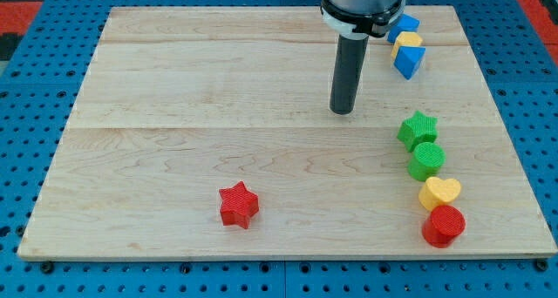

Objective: Move the red circle to the right of the red star

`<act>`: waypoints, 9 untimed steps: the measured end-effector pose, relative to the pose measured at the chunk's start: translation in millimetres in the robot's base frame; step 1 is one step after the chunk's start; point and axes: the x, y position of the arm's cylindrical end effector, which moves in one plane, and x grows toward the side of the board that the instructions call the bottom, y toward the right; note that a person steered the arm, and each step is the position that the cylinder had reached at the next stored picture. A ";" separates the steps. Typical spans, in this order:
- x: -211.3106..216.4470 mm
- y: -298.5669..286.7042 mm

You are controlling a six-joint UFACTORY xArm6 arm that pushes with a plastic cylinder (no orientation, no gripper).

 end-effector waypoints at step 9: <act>191.5 39.0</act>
